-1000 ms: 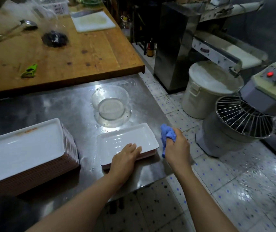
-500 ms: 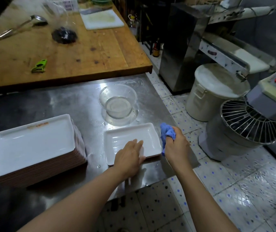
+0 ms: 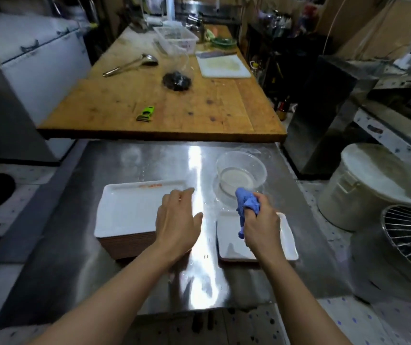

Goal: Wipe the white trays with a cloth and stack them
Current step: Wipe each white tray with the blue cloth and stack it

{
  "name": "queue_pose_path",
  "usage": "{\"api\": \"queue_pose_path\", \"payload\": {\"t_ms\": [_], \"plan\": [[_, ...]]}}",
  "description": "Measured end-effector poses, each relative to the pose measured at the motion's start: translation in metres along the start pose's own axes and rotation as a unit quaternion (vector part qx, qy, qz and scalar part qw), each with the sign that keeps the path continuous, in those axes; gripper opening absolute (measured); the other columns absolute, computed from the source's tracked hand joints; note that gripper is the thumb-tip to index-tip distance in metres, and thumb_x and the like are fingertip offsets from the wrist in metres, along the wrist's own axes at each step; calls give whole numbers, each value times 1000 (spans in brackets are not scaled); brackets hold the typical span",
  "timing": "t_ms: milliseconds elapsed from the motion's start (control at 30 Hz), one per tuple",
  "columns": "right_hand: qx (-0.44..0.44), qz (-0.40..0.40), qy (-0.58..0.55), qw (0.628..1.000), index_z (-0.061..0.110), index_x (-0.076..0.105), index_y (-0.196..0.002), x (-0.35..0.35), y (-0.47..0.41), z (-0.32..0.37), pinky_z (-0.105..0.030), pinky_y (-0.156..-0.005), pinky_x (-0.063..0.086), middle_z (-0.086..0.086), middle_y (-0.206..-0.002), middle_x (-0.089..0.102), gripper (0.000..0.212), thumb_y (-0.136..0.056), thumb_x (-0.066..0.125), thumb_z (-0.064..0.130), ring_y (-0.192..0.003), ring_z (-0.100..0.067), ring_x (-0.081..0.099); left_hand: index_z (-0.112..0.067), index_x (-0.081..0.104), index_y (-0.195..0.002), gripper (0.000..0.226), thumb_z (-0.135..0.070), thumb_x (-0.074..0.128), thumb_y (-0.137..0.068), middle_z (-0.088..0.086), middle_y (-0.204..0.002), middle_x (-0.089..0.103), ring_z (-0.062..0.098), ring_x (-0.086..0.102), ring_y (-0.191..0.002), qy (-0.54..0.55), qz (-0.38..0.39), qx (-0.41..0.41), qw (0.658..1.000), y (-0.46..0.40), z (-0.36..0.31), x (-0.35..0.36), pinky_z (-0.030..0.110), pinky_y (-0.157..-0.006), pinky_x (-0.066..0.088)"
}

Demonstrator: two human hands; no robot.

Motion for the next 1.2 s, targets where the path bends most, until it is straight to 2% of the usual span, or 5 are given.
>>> {"api": "queue_pose_path", "payload": {"t_ms": [167,333,533,833,1200], "plan": [[-26,46,-8,999,29,48,-88,56,9,27,-16,-38,40,-2,-81,57,23,-92,42,7,-55,-17,52,-19,39,-136,56,-29,62,-86,9,-130,39,27,33,-120,-25,-72,-124,989,4,82,-53,37,-97,33],[-66,69,40,995,23,50,-96,100,17,50,-39,-67,52,4,-85,58,17,-91,45,8,-77,-24,60,-15,38,-134,54,-32,60,-87,14,-130,38,32,36,-120,-31,-50,-246,967,11,152,-73,42,-96,36],[-83,88,61,991,21,50,-95,134,24,65,-50,-68,54,4,-83,56,13,-91,45,9,-74,-31,61,-11,51,-120,34,-20,59,-88,12,-125,53,32,54,-109,6,-2,-256,967,10,178,-67,37,-84,44],[-98,97,96,986,22,50,-94,158,26,69,-7,-57,37,4,-82,56,13,-92,45,10,-69,-13,54,-9,60,-106,24,-13,63,-83,9,-112,57,31,58,-98,15,-52,-235,970,10,182,-74,34,-75,44],[-90,95,99,987,23,50,-97,160,24,66,0,-56,34,6,-85,55,11,-94,45,14,-71,-2,52,-16,43,-96,18,-8,52,-82,1,-94,58,22,51,-80,101,-75,-249,960,1,182,-80,29,-60,34]]}}
Point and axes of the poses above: each hand's wrist, its own y-axis away from the middle knuckle, its own x-axis out of the palm, z = x × y, the point moved 6 cm from there along -y, towards the middle knuckle
